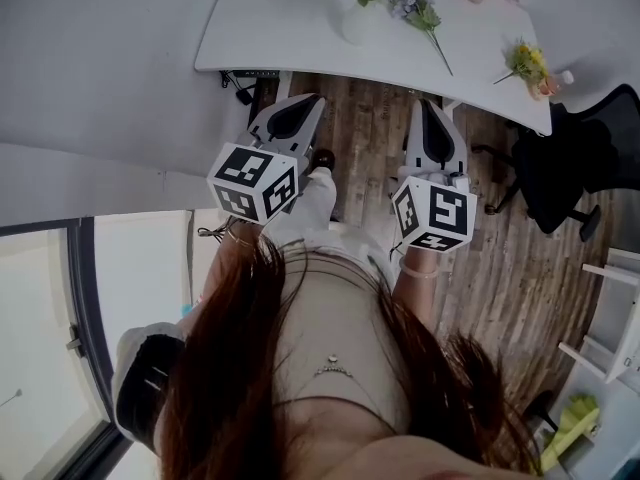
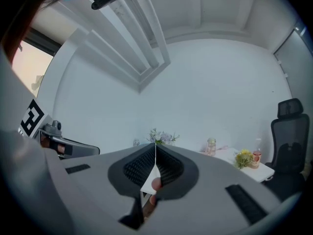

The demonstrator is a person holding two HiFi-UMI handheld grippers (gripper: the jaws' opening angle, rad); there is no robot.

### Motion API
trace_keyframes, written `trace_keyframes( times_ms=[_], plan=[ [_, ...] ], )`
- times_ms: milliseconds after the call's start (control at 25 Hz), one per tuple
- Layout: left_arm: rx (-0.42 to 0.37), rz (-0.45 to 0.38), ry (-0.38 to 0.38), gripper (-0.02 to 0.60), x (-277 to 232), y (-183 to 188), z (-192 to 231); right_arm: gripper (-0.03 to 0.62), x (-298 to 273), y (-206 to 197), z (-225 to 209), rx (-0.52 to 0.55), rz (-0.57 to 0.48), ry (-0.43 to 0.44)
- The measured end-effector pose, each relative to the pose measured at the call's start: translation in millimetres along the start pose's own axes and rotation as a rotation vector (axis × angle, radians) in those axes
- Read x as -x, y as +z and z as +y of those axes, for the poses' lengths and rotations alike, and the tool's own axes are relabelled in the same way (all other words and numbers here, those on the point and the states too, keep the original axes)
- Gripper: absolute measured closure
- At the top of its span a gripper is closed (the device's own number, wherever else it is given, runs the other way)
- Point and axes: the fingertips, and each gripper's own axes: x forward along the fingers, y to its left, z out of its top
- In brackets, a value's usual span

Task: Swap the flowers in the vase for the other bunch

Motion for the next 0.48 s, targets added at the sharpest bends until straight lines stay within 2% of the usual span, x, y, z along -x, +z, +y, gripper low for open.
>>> trace_keyframes(
  times_ms=[480],
  plan=[
    [-0.003,0.015,-0.029,0.577,-56,13,26,0.566,-56,-3,-26,0.007,0.027,0.004]
  ],
)
